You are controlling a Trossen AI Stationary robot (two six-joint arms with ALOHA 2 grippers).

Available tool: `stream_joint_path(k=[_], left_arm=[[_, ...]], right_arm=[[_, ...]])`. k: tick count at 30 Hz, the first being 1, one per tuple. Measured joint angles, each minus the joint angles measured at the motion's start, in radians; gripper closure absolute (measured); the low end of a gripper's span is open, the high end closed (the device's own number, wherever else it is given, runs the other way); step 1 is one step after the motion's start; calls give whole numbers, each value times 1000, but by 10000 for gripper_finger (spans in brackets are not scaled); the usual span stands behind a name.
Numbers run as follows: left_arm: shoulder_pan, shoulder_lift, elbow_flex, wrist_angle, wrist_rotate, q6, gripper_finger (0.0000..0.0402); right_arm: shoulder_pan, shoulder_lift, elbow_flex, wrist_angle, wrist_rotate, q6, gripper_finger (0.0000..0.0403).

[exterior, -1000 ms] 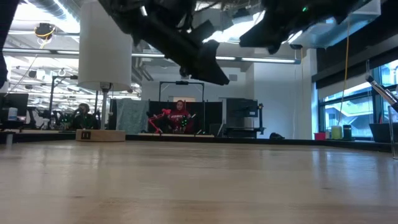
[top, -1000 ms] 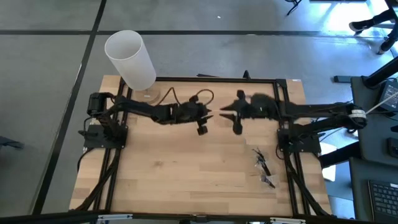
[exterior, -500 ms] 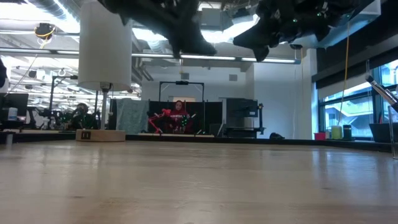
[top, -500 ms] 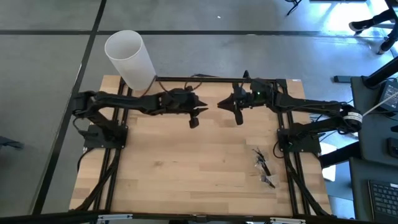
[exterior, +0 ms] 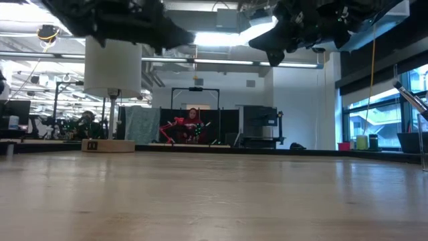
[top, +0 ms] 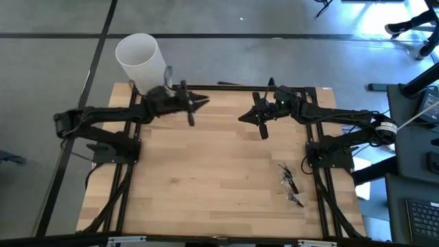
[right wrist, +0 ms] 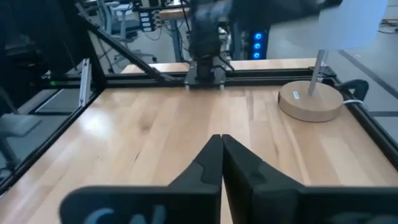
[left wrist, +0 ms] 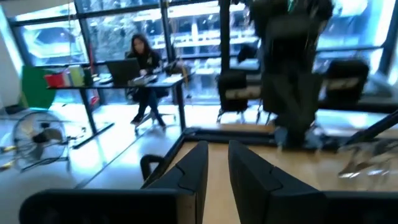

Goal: Put items in baskets/containers
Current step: Return to Home Position

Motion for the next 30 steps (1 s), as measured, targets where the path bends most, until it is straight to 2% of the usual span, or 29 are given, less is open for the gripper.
stream_joint_path(k=[2,5,9,13,19,25,28,30], left_arm=[[50,-65,-20,-14,74,-30,343],[97,-163,-54,-66,138,-54,343],[105,-275,-113,-94,123,-42,343],[92,-357,-166,-102,94,-34,343],[8,-474,-243,-254,41,-90,343],[-160,-619,-292,-357,-186,-67,343],[-232,-679,-314,-357,-245,-46,343],[-272,-710,-331,-364,-265,-35,343]], right_arm=[[-15,0,-12,13,-34,-14,398],[-49,0,-75,128,-116,7,399],[-102,0,-173,331,-184,96,395],[-150,-26,-215,406,-266,186,394],[-159,-126,-219,361,-306,202,394],[-158,-277,-219,187,-305,131,394],[-145,-354,-222,58,-302,55,393],[-132,-394,-253,69,-294,51,393]])
